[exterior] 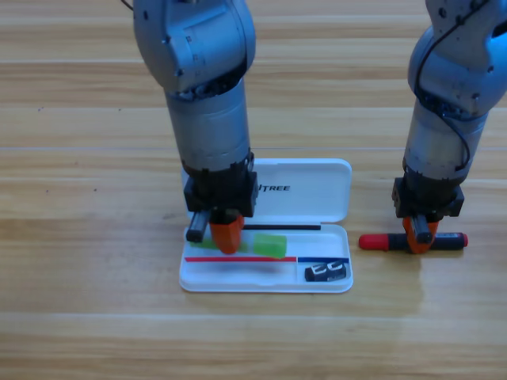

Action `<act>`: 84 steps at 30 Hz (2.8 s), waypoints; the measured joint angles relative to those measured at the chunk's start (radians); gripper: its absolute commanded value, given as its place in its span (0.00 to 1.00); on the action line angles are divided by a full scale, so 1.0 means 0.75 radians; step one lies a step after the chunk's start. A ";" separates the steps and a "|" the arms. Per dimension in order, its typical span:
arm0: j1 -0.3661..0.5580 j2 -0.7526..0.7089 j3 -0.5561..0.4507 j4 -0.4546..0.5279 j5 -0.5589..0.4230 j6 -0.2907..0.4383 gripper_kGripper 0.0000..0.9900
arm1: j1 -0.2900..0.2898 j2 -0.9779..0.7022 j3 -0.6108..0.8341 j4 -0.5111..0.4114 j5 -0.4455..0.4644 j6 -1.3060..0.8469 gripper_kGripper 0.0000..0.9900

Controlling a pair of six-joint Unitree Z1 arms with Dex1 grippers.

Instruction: Clean up eraser and pencils

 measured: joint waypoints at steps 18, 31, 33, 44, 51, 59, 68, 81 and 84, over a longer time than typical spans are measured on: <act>-0.004 0.036 0.000 -0.004 -0.001 -0.026 0.00 | 0.000 -0.007 0.003 0.000 0.000 0.000 0.00; -0.004 0.058 0.000 -0.004 -0.001 -0.051 0.30 | 0.006 -0.307 0.000 0.206 0.024 0.040 0.00; -0.005 0.063 0.000 -0.004 -0.001 -0.051 0.46 | 0.008 -0.325 0.000 0.208 0.039 0.040 0.00; -0.005 0.063 0.000 -0.004 -0.001 -0.054 0.97 | 0.015 -0.328 -0.014 0.208 0.047 0.040 0.00; -0.005 0.063 -0.001 -0.004 -0.001 -0.054 0.97 | 0.027 -0.326 -0.032 0.215 0.047 0.055 0.00; -0.005 0.062 -0.002 -0.003 -0.001 -0.054 1.00 | 0.057 -0.323 -0.062 0.221 0.047 0.076 0.00; 0.003 -0.179 -0.002 0.119 -0.002 -0.016 1.00 | 0.154 -0.218 -0.238 0.302 0.047 0.137 0.00; 0.469 -0.664 0.045 0.120 -0.180 0.115 1.00 | 0.260 0.055 -0.623 0.389 0.045 0.177 0.00; 0.534 -0.668 0.104 0.101 -0.220 0.115 1.00 | 0.277 0.108 -0.691 0.405 0.044 0.177 0.00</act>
